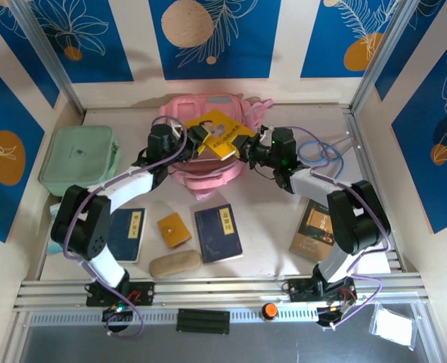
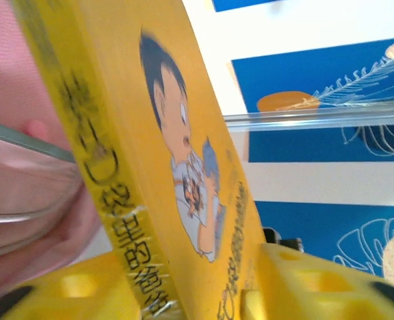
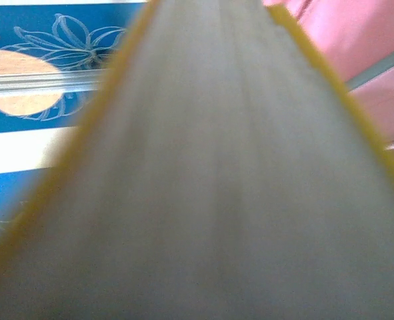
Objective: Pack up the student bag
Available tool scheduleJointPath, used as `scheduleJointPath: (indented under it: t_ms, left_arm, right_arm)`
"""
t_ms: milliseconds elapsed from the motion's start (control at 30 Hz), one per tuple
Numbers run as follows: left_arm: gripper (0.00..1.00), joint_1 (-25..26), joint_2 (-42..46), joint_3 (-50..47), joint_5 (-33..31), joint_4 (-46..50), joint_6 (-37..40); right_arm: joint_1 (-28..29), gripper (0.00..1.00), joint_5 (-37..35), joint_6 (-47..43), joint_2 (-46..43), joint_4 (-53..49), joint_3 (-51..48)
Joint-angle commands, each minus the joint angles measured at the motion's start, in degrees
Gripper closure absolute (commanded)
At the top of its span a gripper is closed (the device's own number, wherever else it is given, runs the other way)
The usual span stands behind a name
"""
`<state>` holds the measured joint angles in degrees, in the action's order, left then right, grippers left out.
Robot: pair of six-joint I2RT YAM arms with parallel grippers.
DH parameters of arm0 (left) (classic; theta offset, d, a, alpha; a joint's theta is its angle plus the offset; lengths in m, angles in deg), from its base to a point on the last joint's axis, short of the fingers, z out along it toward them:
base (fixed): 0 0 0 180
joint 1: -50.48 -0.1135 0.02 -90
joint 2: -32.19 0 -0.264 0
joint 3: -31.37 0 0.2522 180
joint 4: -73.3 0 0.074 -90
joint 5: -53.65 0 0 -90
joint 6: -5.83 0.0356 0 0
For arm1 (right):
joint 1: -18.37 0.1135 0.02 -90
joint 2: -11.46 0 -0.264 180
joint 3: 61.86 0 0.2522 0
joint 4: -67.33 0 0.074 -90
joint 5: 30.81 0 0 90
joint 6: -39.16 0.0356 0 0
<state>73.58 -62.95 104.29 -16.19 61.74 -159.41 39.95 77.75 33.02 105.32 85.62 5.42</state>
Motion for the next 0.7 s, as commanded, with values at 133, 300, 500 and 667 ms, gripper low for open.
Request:
scheduleJointPath:
  t_ms: [133,300,500,667]
  left_arm:
    - [0.26,-2.26,3.77,2.2,-5.94,28.54,29.58]
    - [0.24,-2.01,-0.64,5.75,-4.78,34.88,39.51]
    - [0.24,1.33,-8.72,13.03,-3.13,37.59,43.42]
    - [0.27,5.35,-15.16,18.44,-2.73,39.57,43.9]
  right_arm:
    - [-3.86,1.0,-5.05,-19.25,-10.99,-16.57,-0.9]
    - [-7.05,1.0,-7.48,-25.97,-16.51,-23.46,-2.71]
    - [-10.59,1.0,-9.6,-28.83,-21.2,-28.13,-3.79]
    - [-13.72,1.0,-9.26,-28.2,-23.72,-30.83,-4.71]
